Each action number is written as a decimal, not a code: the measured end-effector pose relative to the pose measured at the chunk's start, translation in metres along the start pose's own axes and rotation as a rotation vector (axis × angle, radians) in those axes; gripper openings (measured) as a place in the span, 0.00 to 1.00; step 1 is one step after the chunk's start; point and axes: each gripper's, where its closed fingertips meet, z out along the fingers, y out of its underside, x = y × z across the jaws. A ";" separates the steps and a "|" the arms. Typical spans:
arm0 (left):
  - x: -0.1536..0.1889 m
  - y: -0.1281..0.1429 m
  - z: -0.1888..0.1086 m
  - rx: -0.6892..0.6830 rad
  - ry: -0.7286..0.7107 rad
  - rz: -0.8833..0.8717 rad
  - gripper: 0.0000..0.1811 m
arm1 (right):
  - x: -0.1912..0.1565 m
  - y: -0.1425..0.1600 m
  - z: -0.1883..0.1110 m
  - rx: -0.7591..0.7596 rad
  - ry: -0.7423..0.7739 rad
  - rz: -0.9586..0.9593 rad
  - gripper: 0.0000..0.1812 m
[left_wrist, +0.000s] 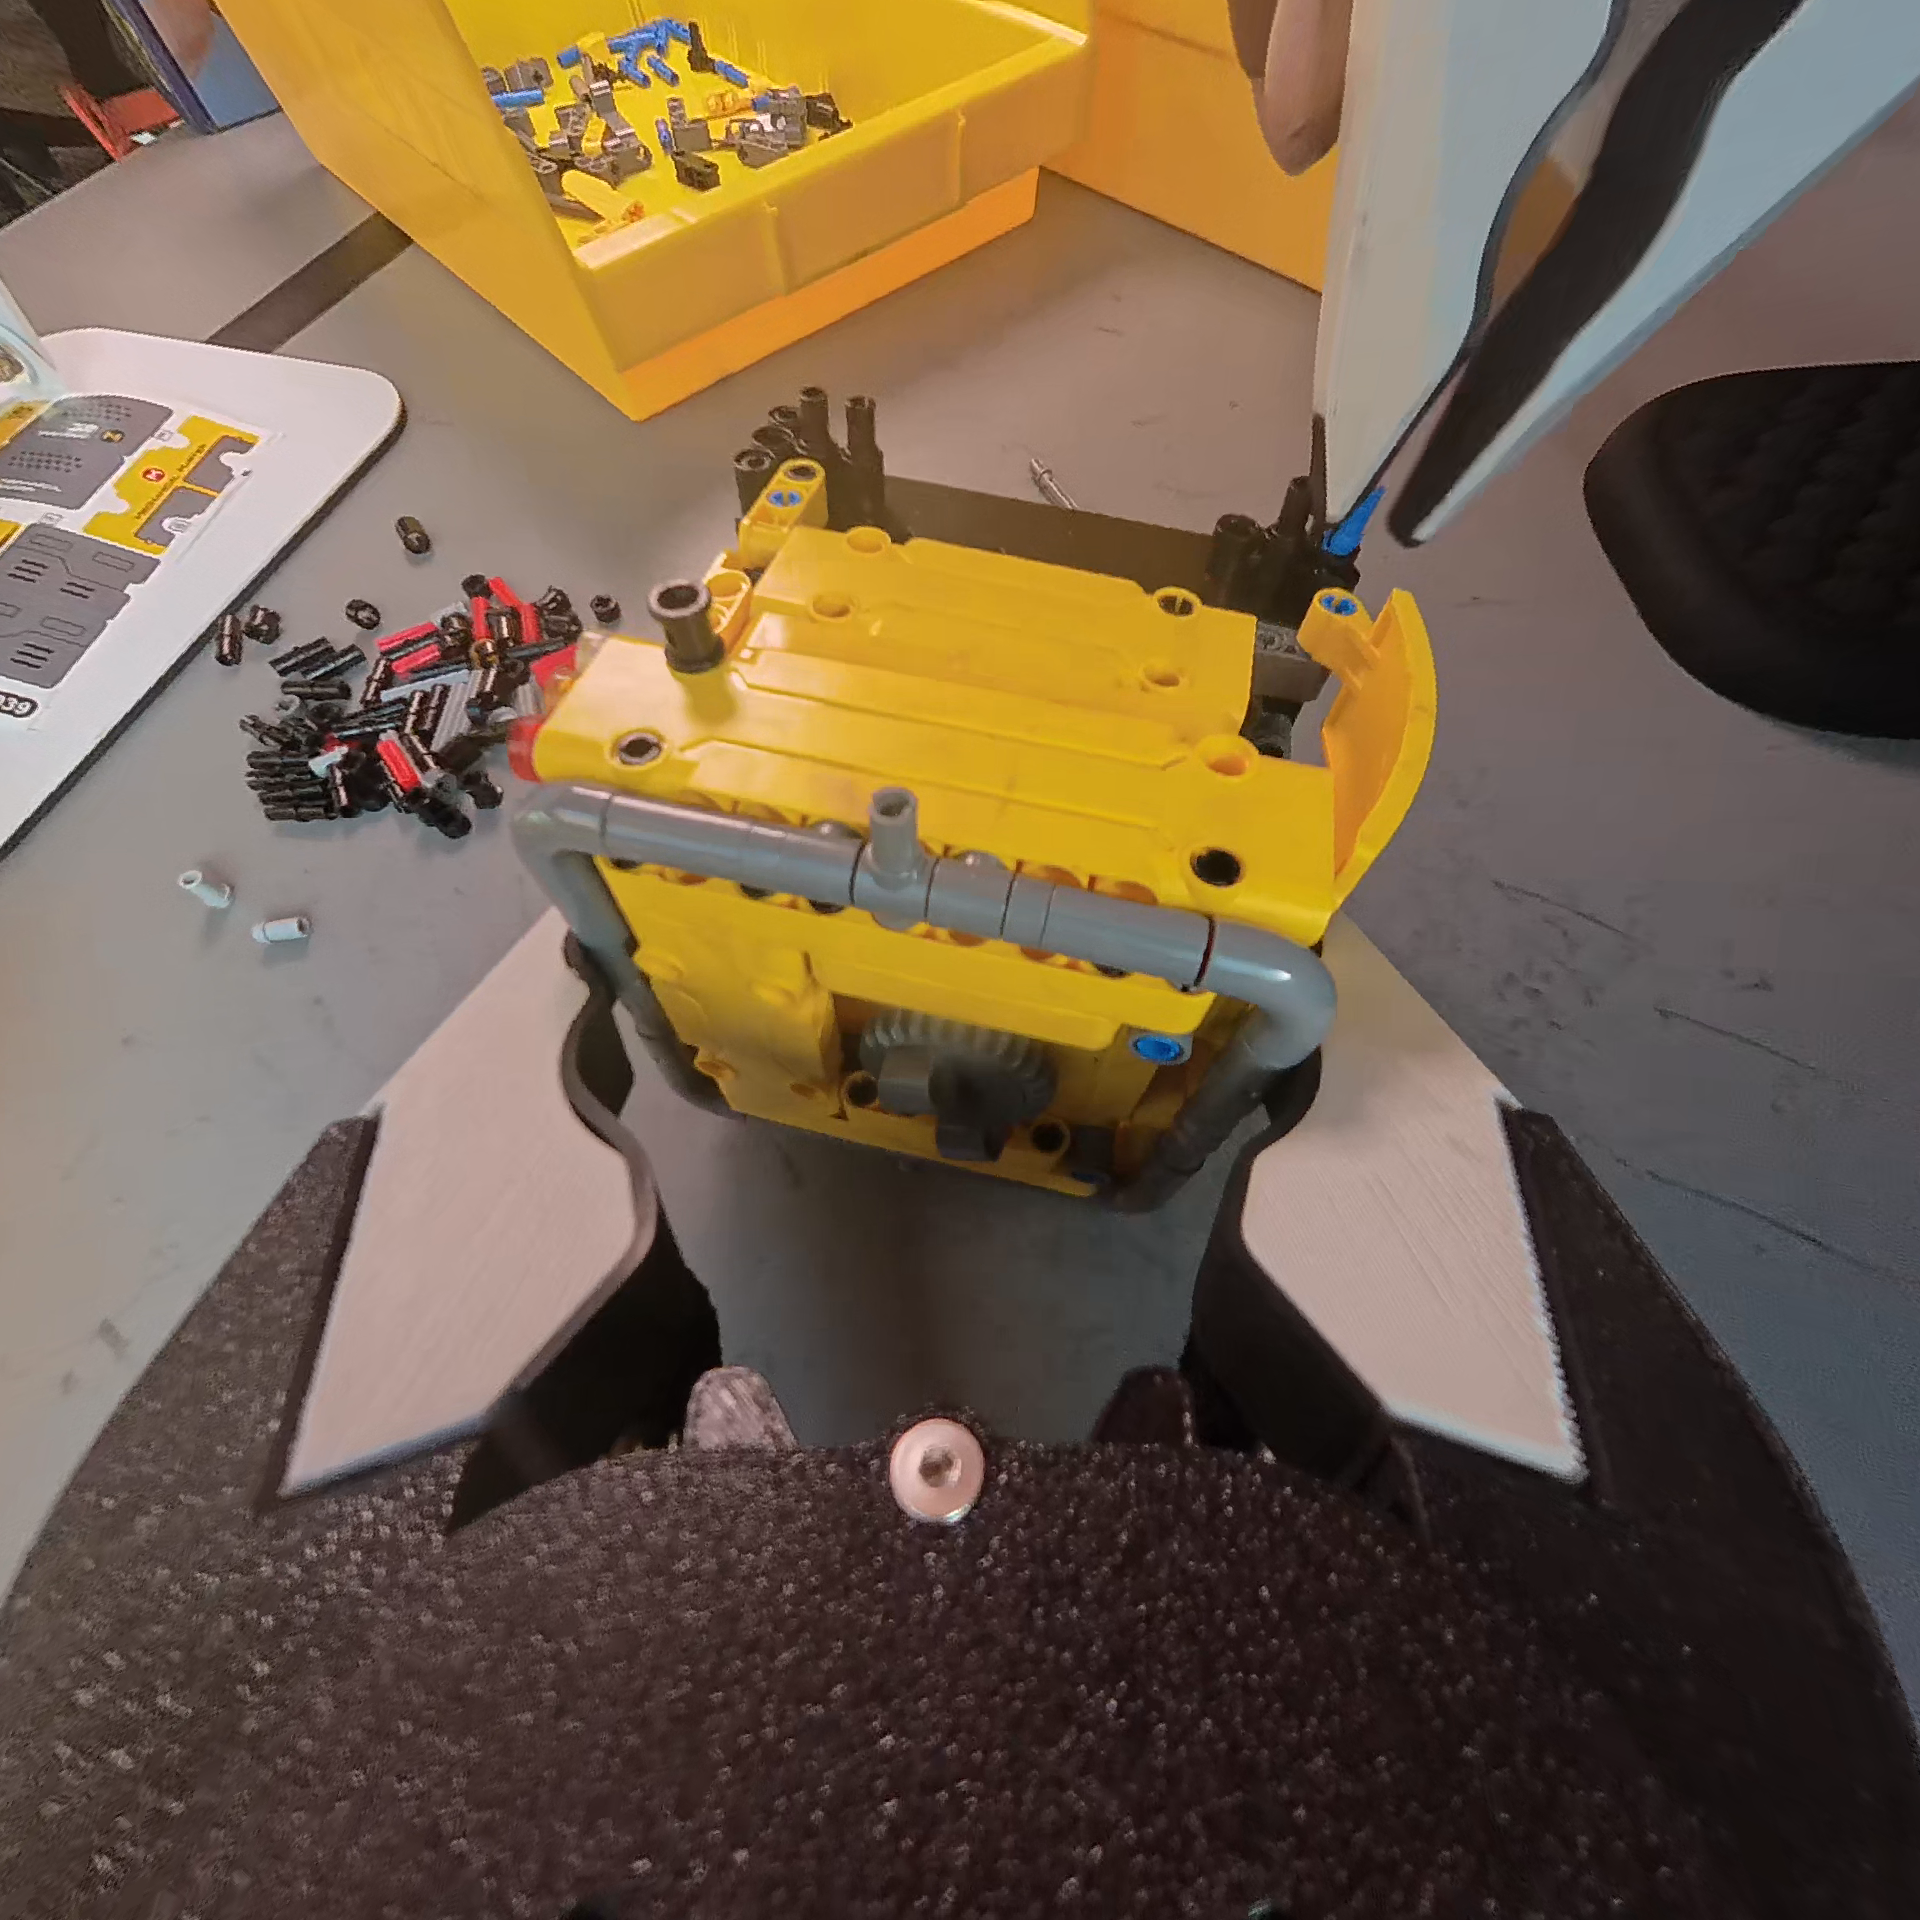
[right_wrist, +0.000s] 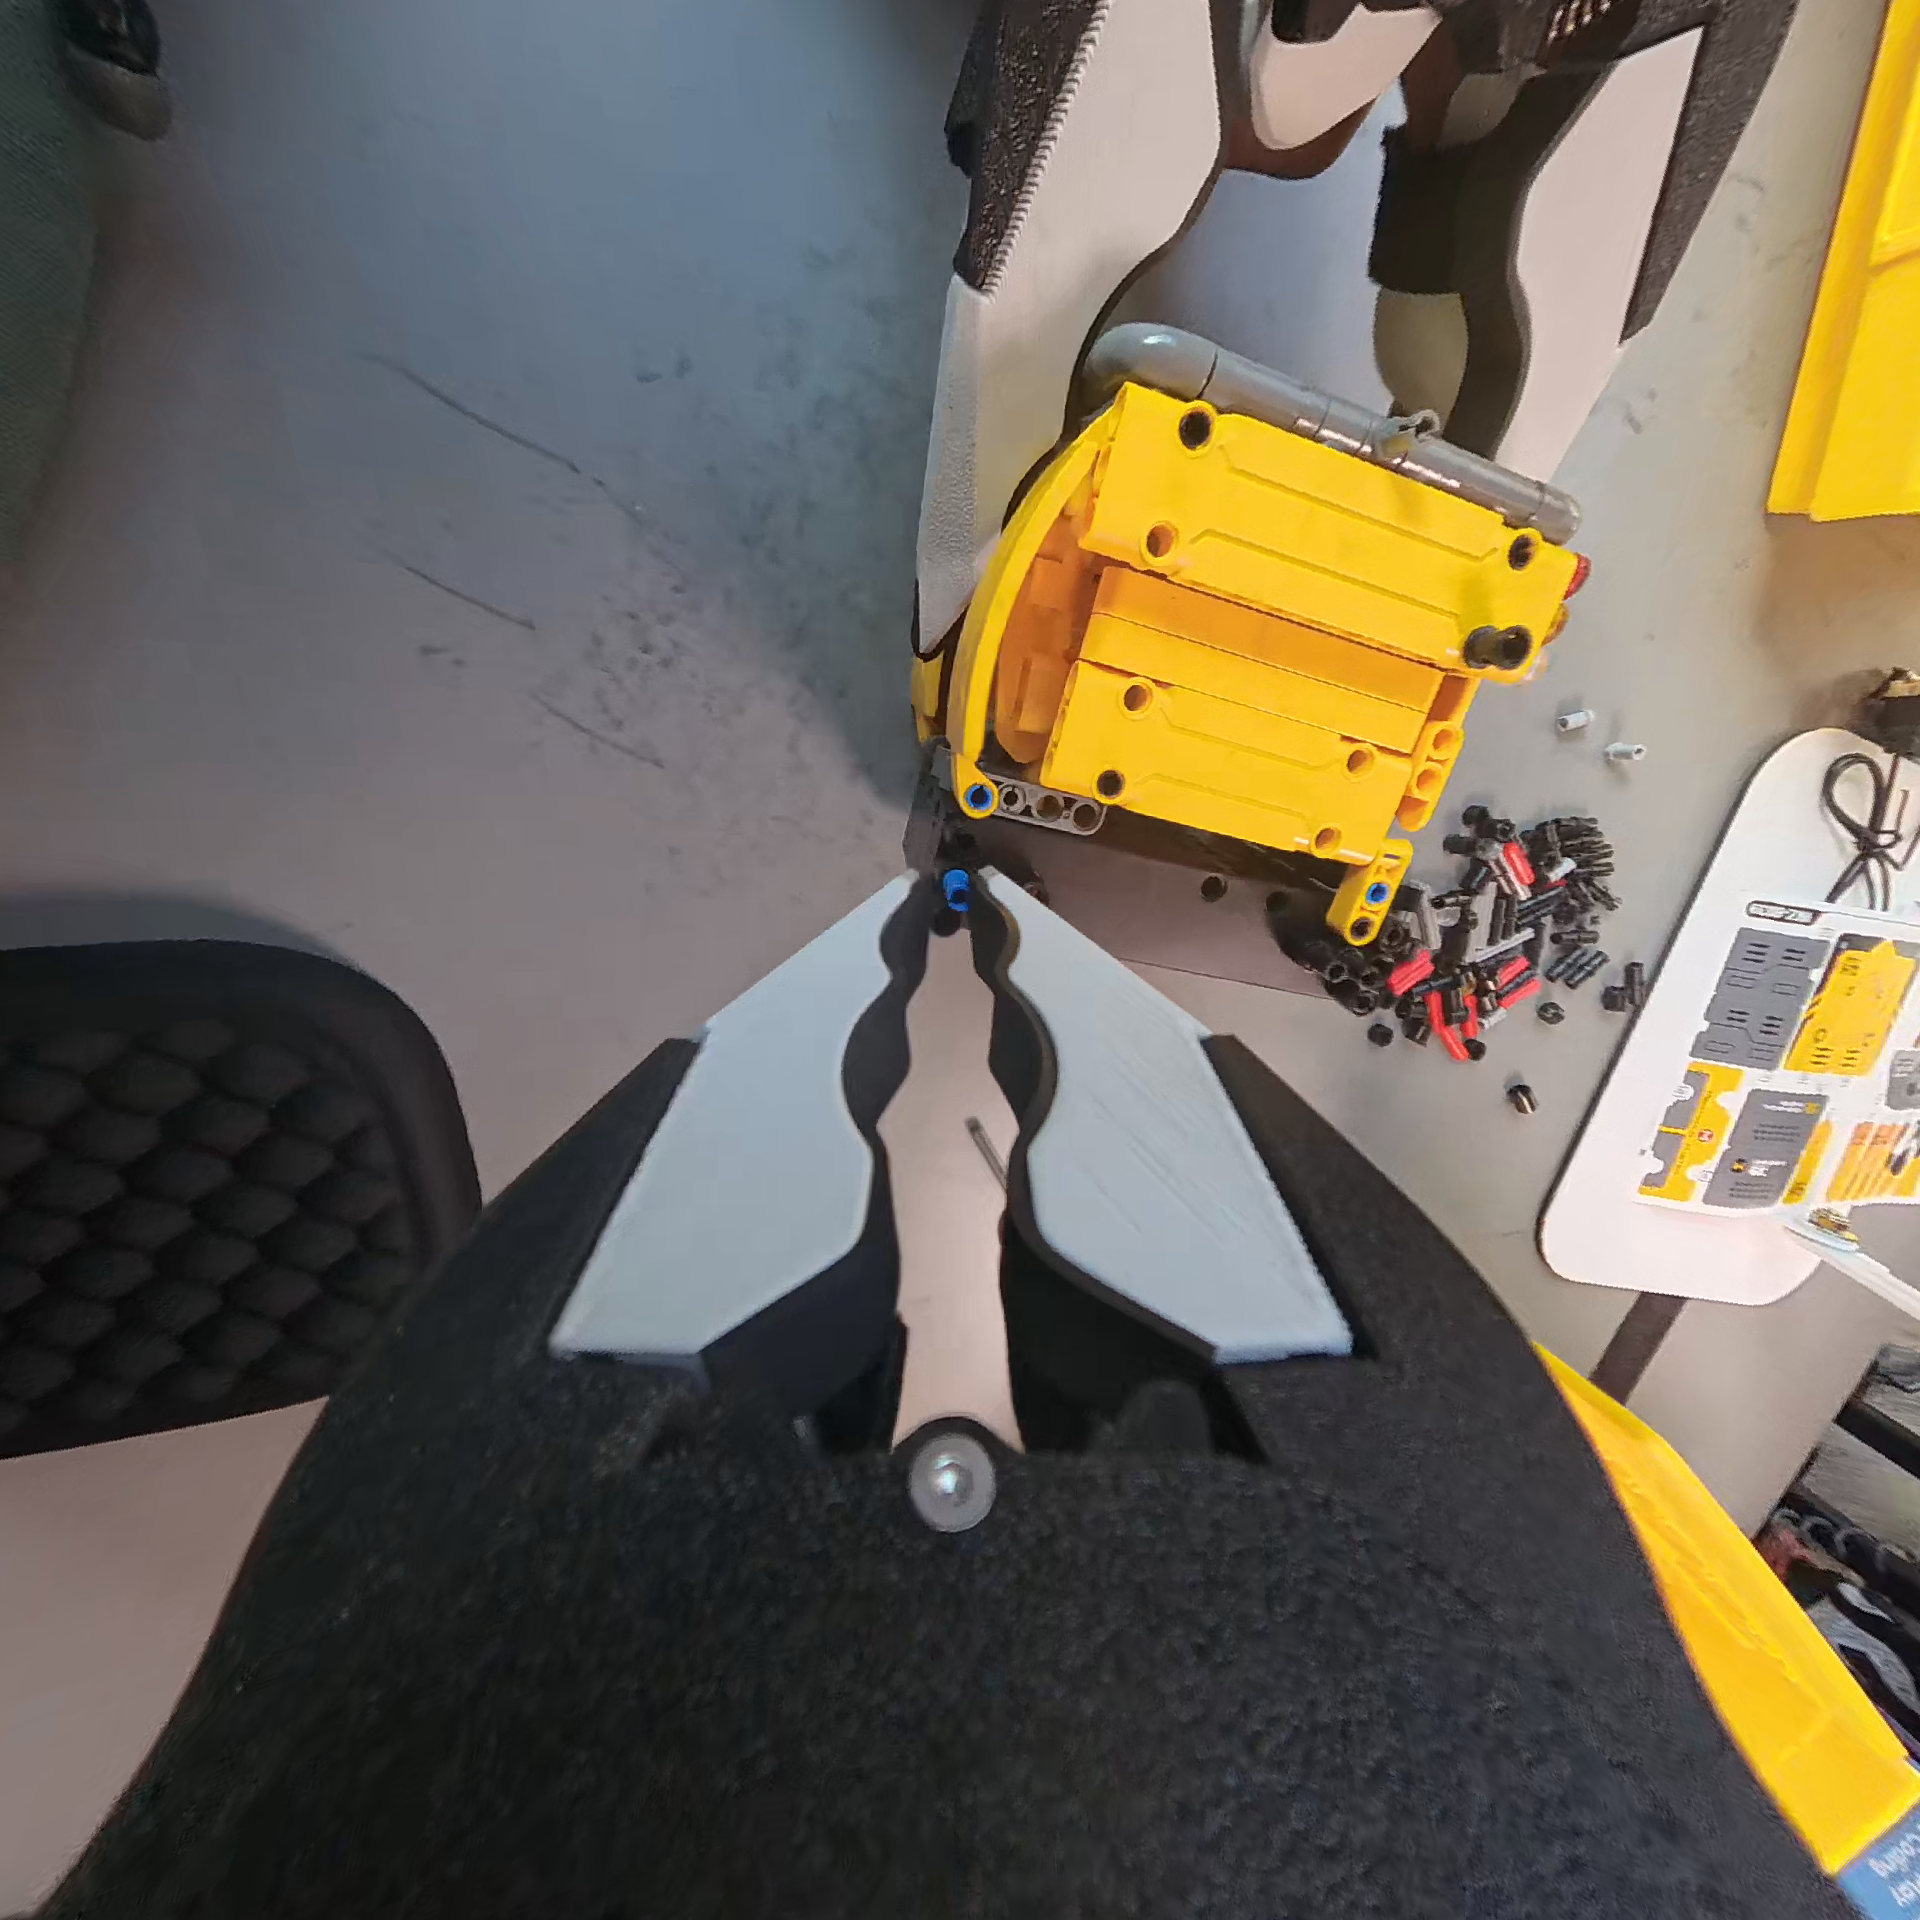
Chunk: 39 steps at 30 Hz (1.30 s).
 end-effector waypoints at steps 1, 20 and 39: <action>0.000 0.000 0.000 -0.001 -0.003 -0.002 0.68 | -0.004 0.000 -0.001 -0.017 -0.028 0.015 0.09; 0.003 0.002 -0.001 -0.012 0.004 -0.018 0.67 | 0.000 -0.008 -0.014 0.144 0.034 0.001 0.08; 0.003 0.004 -0.001 -0.028 -0.068 -0.014 0.68 | -0.002 0.005 -0.012 0.228 0.208 0.281 0.00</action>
